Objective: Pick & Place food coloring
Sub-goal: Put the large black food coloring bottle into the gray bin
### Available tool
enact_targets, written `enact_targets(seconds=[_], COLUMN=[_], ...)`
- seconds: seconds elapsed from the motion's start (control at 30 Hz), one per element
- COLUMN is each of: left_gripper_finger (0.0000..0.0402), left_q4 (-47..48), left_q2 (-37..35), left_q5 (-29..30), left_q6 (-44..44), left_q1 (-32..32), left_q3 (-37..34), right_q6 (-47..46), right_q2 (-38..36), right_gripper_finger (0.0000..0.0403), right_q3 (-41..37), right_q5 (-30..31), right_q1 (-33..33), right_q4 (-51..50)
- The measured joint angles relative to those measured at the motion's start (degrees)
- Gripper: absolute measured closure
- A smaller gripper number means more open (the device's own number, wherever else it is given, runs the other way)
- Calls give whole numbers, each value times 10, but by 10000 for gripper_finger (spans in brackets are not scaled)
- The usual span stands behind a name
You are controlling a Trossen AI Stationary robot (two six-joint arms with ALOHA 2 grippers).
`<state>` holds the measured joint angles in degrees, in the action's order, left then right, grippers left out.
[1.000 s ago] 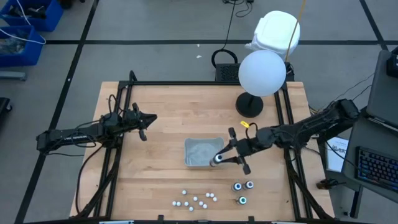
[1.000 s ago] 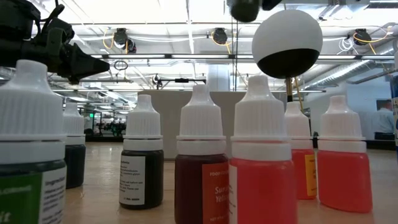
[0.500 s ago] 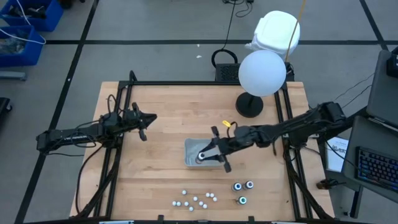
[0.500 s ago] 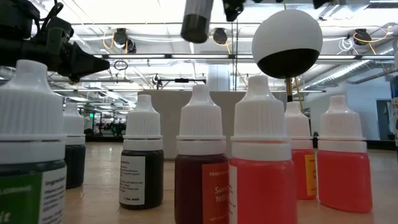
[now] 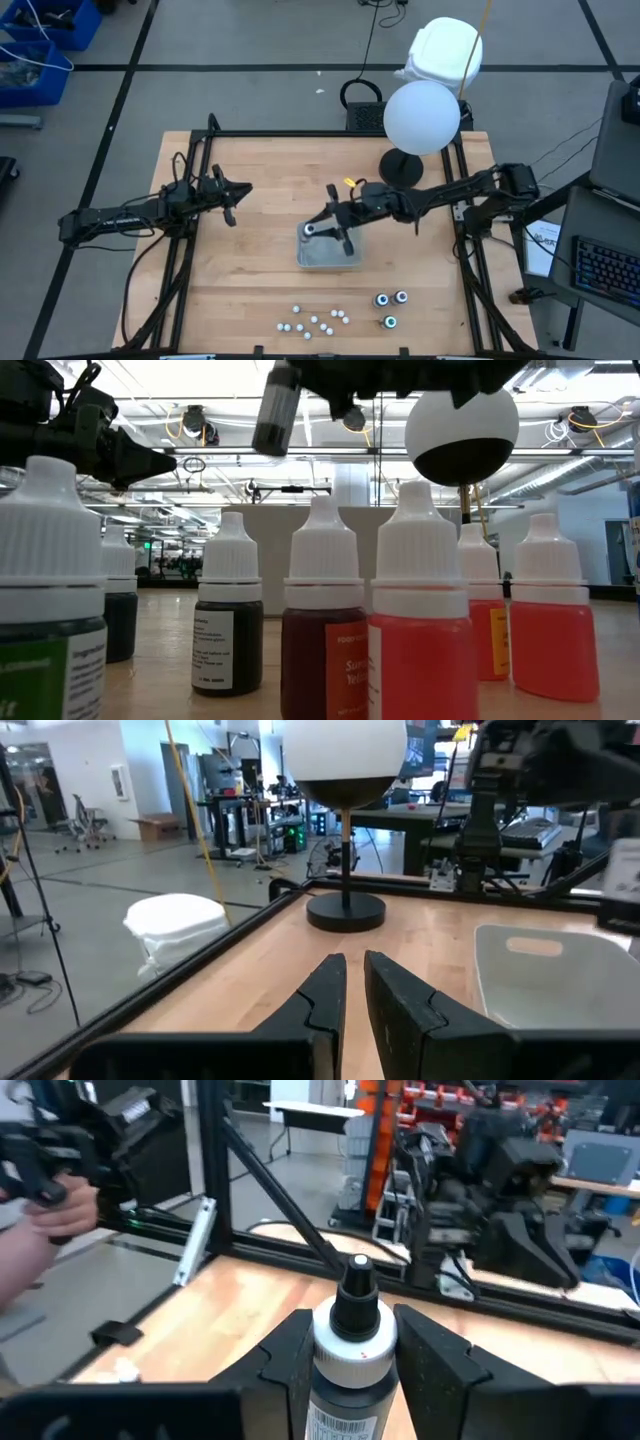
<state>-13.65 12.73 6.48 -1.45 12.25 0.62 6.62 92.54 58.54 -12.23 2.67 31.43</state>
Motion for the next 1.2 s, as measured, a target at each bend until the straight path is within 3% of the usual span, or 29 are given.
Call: enact_targets(seconds=[0.4, 1.2], left_gripper_finger=[355, 355], left_q4=[0, 0], left_q2=[0, 0], left_q5=[0, 0], left_q6=[-13, -14], left_q1=[0, 0], left_q3=[0, 0], right_q6=[-3, -15], right_q2=[55, 125], right_gripper_finger=[290, 289], right_q3=[0, -2], right_q5=[0, 23], right_q1=[-34, -34], right_q4=[23, 36])
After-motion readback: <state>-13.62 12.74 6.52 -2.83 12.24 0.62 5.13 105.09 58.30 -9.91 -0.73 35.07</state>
